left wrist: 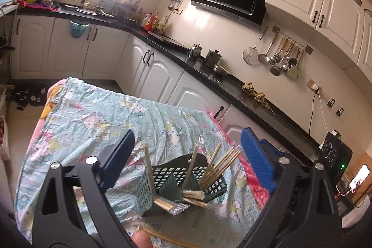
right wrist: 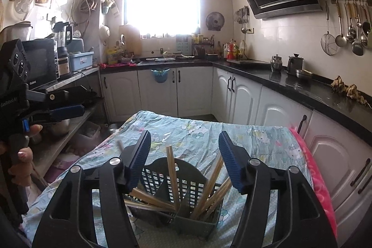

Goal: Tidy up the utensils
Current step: 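Open both tools to release the chopsticks into the caddy, then move both open tools down past the caddy toward the last loose chopsticks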

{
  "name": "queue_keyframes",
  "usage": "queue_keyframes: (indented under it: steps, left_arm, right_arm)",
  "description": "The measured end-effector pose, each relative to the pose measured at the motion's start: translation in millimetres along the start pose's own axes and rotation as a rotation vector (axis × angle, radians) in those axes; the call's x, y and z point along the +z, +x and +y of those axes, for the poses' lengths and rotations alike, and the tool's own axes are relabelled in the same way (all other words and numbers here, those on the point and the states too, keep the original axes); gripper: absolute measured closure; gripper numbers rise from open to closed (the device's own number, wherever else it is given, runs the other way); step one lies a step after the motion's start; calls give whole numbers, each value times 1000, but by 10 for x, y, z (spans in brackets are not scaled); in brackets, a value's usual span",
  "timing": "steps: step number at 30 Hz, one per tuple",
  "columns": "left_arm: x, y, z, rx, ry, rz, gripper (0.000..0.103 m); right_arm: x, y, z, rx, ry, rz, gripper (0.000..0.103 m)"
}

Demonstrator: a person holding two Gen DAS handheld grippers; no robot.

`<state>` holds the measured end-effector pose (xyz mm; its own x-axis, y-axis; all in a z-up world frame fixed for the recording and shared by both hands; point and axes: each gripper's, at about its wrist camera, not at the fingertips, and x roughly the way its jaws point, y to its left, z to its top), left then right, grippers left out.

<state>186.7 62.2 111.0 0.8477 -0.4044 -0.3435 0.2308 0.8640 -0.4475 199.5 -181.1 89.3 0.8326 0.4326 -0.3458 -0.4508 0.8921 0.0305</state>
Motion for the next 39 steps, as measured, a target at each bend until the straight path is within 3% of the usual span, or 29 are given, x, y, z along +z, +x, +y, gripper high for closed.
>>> queue_keyframes:
  steps: [3,20,39]
  left_arm:
    - [-15,-65,15,6,1,-6,11]
    - [-248,-327,50,29,-12,-11,11]
    - [-691,-316,222,90,-43,76,11]
  right_arm:
    - [-7,-64,1,5,1,-2,40]
    - [-110,-332,72,32,-3,11,37]
    - [-370,-471,169,59,-13,70,37]
